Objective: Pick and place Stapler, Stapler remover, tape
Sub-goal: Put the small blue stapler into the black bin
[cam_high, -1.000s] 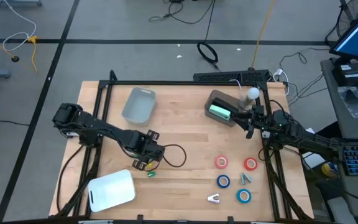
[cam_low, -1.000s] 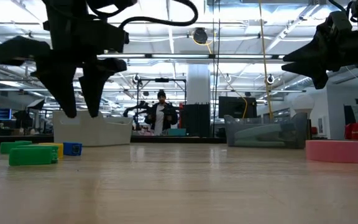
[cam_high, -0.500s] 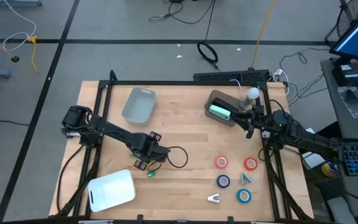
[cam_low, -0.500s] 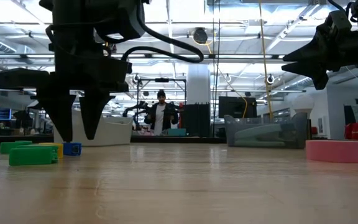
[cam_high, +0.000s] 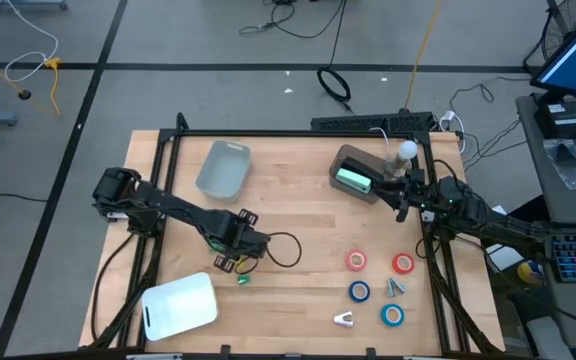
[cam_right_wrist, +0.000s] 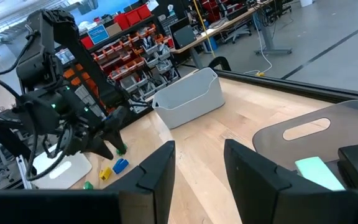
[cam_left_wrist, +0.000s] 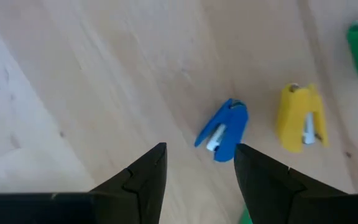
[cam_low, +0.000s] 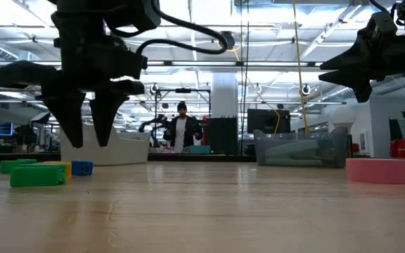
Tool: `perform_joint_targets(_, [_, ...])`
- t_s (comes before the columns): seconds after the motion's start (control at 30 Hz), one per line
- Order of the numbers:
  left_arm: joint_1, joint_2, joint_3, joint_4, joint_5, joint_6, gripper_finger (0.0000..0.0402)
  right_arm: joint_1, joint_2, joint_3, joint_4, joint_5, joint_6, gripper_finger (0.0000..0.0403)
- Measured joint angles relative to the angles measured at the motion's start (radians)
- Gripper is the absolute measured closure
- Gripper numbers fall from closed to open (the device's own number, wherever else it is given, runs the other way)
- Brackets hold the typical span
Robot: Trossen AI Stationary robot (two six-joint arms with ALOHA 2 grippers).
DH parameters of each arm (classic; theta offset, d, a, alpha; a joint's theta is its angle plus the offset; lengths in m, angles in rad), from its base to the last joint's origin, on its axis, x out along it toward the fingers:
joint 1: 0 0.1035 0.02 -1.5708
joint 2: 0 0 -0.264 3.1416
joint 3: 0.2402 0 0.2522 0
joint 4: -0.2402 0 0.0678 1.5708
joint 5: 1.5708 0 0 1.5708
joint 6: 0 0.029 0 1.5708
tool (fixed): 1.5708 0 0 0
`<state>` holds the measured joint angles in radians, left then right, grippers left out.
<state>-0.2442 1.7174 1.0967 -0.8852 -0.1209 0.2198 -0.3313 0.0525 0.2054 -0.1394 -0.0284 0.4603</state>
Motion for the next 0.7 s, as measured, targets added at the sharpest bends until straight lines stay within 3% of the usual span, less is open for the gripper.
perform_joint_targets(0.27, [-0.029, 0.022, -0.071, 0.079, 0.020, 0.132, 0.0213, 0.000, 0.000, 0.000, 0.000, 0.000, 0.014, 0.0273])
perform_joint_targets(0.43, [-0.025, 0.020, -0.100, 0.095, -0.033, 0.099, 0.0213, 0.000, 0.000, 0.000, 0.000, 0.000, 0.026, 0.0273])
perform_joint_targets(0.7, [-0.024, 0.018, -0.101, 0.141, -0.009, 0.100, 0.0213, 0.000, 0.000, 0.000, 0.000, 0.000, 0.034, 0.0273])
